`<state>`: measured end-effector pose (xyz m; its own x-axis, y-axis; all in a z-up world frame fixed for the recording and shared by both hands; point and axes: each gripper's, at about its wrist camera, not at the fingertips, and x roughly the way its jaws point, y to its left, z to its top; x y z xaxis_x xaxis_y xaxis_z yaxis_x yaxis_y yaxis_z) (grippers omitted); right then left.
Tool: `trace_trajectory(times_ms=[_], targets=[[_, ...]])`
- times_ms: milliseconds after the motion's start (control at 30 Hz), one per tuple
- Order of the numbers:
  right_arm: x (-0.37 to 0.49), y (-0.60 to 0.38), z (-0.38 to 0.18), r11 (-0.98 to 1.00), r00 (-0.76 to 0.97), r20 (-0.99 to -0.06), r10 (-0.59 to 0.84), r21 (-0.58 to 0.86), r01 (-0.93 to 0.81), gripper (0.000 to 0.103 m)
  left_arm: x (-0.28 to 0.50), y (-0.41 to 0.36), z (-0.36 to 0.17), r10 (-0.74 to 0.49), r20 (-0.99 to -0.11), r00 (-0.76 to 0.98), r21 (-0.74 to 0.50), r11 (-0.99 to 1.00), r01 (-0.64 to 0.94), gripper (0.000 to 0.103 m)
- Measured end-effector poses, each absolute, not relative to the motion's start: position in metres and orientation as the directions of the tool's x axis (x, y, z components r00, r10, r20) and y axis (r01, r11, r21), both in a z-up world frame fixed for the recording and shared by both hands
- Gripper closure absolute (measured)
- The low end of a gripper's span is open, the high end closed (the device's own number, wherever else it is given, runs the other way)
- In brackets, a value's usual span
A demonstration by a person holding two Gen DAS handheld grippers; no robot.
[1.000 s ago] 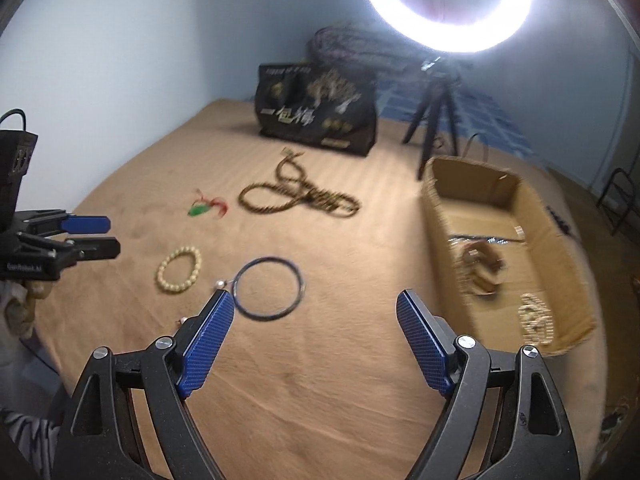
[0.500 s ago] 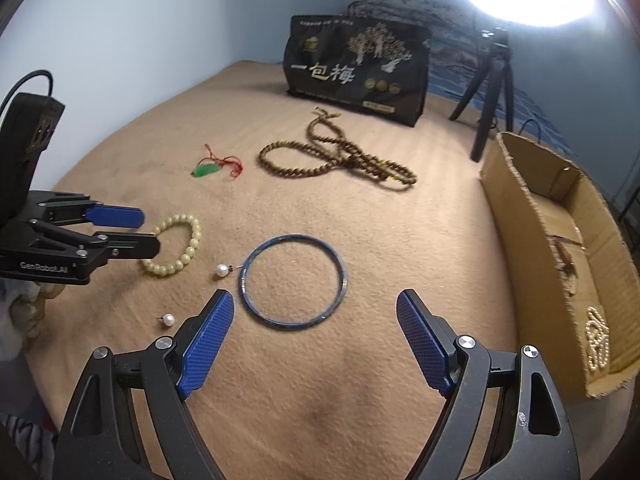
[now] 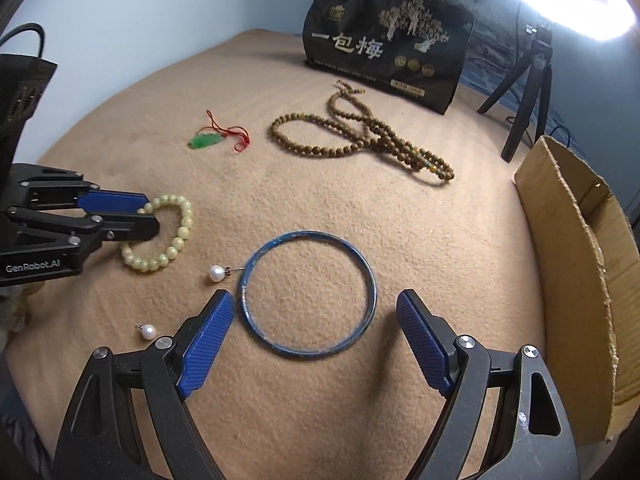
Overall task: Organize jewelry
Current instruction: 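Grasp the yellow bead bracelet with the left tool while the right tool grasps the blue bangle, then carry the bracelet and bangle with both tools over the cardboard box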
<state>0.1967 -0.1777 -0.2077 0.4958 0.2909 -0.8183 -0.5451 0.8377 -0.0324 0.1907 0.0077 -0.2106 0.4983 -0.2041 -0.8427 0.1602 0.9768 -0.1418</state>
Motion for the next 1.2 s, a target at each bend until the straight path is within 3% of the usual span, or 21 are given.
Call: trace_trajectory(times_ms=[267,367,767,1200], targets=[[0.205,-0.178,-0.212,0.835,0.461,-0.831,0.311,0.007,-0.55,0.021,0.192,0.011,-0.211,-0.211,-0.84,0.5,-0.156,0.976,0.149,0.096],[0.203,-0.178,-0.211,0.827,0.454,-0.83,0.325,0.016,-0.562,0.031,0.191,0.011,-0.211,-0.21,-0.838,0.504,-0.156,0.977,0.147,0.096],[0.197,-0.187,-0.2,0.832,0.475,-0.814,0.333,0.017,-0.554,0.031,0.183,0.012,-0.202,-0.207,-0.824,0.527,-0.162,0.978,0.13,0.097],[0.187,-0.21,-0.166,0.848,0.534,-0.77,0.35,0.018,-0.529,0.031,0.167,-0.003,-0.158,-0.195,-0.767,0.611,-0.109,0.978,0.177,0.098]])
